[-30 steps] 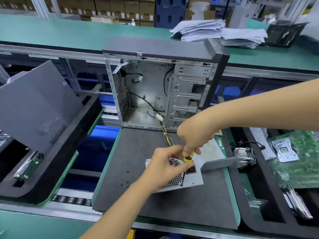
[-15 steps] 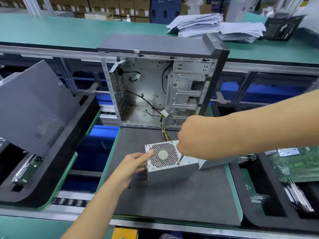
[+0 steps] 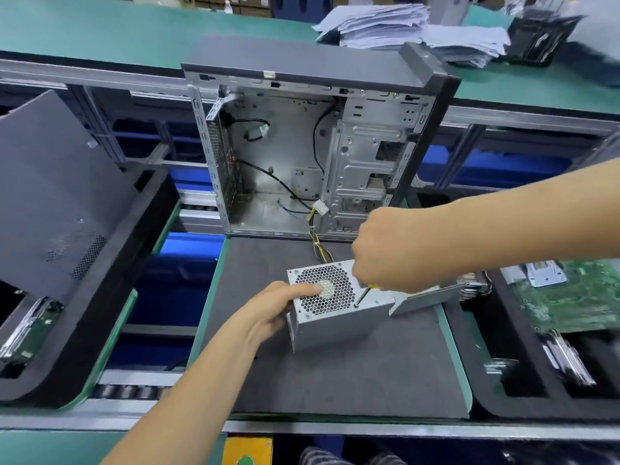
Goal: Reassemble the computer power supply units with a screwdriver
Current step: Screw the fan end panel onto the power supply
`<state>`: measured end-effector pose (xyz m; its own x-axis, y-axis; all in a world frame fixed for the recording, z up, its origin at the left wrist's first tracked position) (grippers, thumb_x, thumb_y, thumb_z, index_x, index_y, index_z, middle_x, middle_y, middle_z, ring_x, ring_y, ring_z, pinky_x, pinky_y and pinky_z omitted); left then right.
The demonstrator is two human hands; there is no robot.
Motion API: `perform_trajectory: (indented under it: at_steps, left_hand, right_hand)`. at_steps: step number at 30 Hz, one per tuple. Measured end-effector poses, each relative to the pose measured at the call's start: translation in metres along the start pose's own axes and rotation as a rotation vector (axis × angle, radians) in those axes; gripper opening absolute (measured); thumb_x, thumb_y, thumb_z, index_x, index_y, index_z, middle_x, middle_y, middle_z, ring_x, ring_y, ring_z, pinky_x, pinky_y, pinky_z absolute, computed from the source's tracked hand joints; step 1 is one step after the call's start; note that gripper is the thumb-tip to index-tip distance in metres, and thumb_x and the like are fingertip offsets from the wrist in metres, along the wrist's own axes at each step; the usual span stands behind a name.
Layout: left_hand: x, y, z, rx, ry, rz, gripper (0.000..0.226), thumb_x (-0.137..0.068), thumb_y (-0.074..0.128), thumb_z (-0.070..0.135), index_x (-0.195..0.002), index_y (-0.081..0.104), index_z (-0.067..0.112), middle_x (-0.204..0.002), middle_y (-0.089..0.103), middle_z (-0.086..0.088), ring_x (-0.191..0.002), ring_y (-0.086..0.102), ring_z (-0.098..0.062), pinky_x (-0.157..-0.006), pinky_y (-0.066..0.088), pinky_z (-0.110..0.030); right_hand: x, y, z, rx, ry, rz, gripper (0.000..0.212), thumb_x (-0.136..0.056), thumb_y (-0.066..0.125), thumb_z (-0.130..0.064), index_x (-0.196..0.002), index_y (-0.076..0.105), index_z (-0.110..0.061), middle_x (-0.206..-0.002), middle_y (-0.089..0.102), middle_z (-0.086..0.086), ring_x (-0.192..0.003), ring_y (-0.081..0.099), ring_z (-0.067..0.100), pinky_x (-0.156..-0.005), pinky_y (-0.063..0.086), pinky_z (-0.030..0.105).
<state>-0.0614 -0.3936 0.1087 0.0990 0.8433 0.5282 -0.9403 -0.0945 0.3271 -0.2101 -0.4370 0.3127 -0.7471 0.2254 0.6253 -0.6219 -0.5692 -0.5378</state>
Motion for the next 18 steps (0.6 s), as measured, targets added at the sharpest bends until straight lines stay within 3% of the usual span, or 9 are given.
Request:
perform_trajectory:
  at_steps: [1, 3, 6, 8, 10, 11, 13, 16, 18]
  left_hand:
    - [-0.001, 0.001, -0.001, 0.024, 0.002, -0.002, 0.021, -0.067, 0.079, 0.018, -0.086, 0.080, 0.007, -0.102, 0.074, -0.015, -0.090, 0.073, -0.023, -0.075, 0.057, -0.027]
    - [-0.003, 0.002, -0.002, 0.049, 0.008, -0.008, 0.020, -0.065, 0.079, 0.016, -0.083, 0.080, 0.007, -0.100, 0.075, -0.016, -0.086, 0.074, -0.023, -0.067, 0.057, -0.025]
    - [-0.006, 0.002, -0.005, 0.072, 0.008, -0.008, 0.023, -0.061, 0.081, 0.014, -0.082, 0.080, 0.005, -0.098, 0.074, -0.018, -0.085, 0.074, -0.024, -0.065, 0.057, -0.026]
    - [-0.007, 0.002, -0.006, 0.087, 0.003, 0.003, 0.029, -0.059, 0.084, 0.011, -0.086, 0.078, 0.001, -0.101, 0.074, -0.019, -0.089, 0.073, -0.027, -0.068, 0.058, -0.029]
    - [-0.009, 0.001, -0.006, 0.096, 0.005, 0.001, 0.032, -0.062, 0.084, 0.010, -0.091, 0.077, -0.001, -0.104, 0.073, -0.020, -0.095, 0.072, -0.030, -0.072, 0.059, -0.031]
    - [-0.008, 0.001, -0.006, 0.098, 0.004, 0.003, 0.033, -0.061, 0.084, 0.012, -0.091, 0.077, 0.000, -0.105, 0.073, -0.020, -0.095, 0.072, -0.030, -0.073, 0.059, -0.030]
    - [-0.008, 0.001, -0.004, 0.089, 0.003, 0.001, 0.033, -0.059, 0.083, 0.016, -0.088, 0.078, 0.001, -0.104, 0.073, -0.020, -0.094, 0.072, -0.028, -0.071, 0.059, -0.029]
    - [-0.005, 0.002, -0.002, 0.077, -0.002, -0.015, 0.031, -0.059, 0.082, 0.019, -0.086, 0.080, 0.004, -0.103, 0.073, -0.019, -0.091, 0.073, -0.027, -0.068, 0.058, -0.027]
    - [-0.004, 0.001, -0.001, 0.065, -0.003, -0.022, 0.029, -0.060, 0.084, 0.018, -0.086, 0.080, 0.006, -0.102, 0.074, -0.018, -0.089, 0.074, -0.026, -0.066, 0.057, -0.026]
  right_hand:
    - [0.000, -0.002, 0.001, -0.061, 0.049, -0.020, 0.039, -0.088, 0.053, -0.021, -0.062, 0.024, -0.016, -0.060, 0.030, 0.000, -0.063, 0.041, 0.026, -0.054, 0.032, 0.029]
    - [-0.005, -0.003, 0.005, -0.406, 0.217, -0.170, 0.033, -0.087, 0.058, -0.028, -0.063, 0.040, -0.015, -0.056, 0.039, -0.002, -0.054, 0.043, 0.021, -0.049, 0.031, 0.023]
    - [-0.011, 0.018, 0.022, -1.253, 0.519, -0.615, 0.033, -0.091, 0.058, -0.029, -0.067, 0.061, -0.006, -0.037, 0.035, -0.005, -0.028, 0.027, 0.010, -0.034, 0.019, 0.014]
    - [-0.004, 0.030, 0.031, -1.703, 0.666, -0.884, 0.038, -0.096, 0.050, -0.030, -0.075, 0.062, -0.001, -0.037, 0.026, -0.007, -0.024, 0.019, 0.005, -0.028, 0.014, 0.014]
    - [-0.002, 0.035, 0.036, -1.864, 0.664, -0.958, 0.041, -0.098, 0.044, -0.033, -0.078, 0.060, 0.000, -0.039, 0.027, -0.006, -0.024, 0.019, 0.004, -0.026, 0.013, 0.013]
    - [-0.003, 0.035, 0.036, -1.824, 0.626, -0.948, 0.041, -0.098, 0.045, -0.034, -0.077, 0.059, -0.002, -0.042, 0.030, -0.004, -0.026, 0.020, 0.005, -0.027, 0.014, 0.013]
    - [-0.003, 0.026, 0.034, -1.501, 0.499, -0.802, 0.030, -0.092, 0.055, -0.033, -0.077, 0.055, -0.007, -0.054, 0.042, 0.001, -0.032, 0.028, 0.009, -0.029, 0.018, 0.013]
    - [-0.005, 0.011, 0.028, -0.616, 0.182, -0.305, 0.020, -0.085, 0.064, -0.028, -0.090, 0.055, -0.012, -0.073, 0.054, 0.000, -0.051, 0.040, 0.015, -0.040, 0.033, 0.019]
    - [0.000, 0.002, 0.019, 0.013, -0.096, 0.114, 0.008, -0.086, 0.060, -0.022, -0.088, 0.056, -0.016, -0.078, 0.057, -0.001, -0.054, 0.038, 0.018, -0.047, 0.028, 0.027]
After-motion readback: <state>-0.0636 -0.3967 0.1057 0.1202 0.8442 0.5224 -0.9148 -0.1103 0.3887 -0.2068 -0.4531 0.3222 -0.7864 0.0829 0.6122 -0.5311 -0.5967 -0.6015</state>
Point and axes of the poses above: each hand's wrist, its own x-axis away from the middle knuckle, its own y-axis out of the palm, z = x × y, the point moved 1 cm from there along -x, towards the middle knuckle
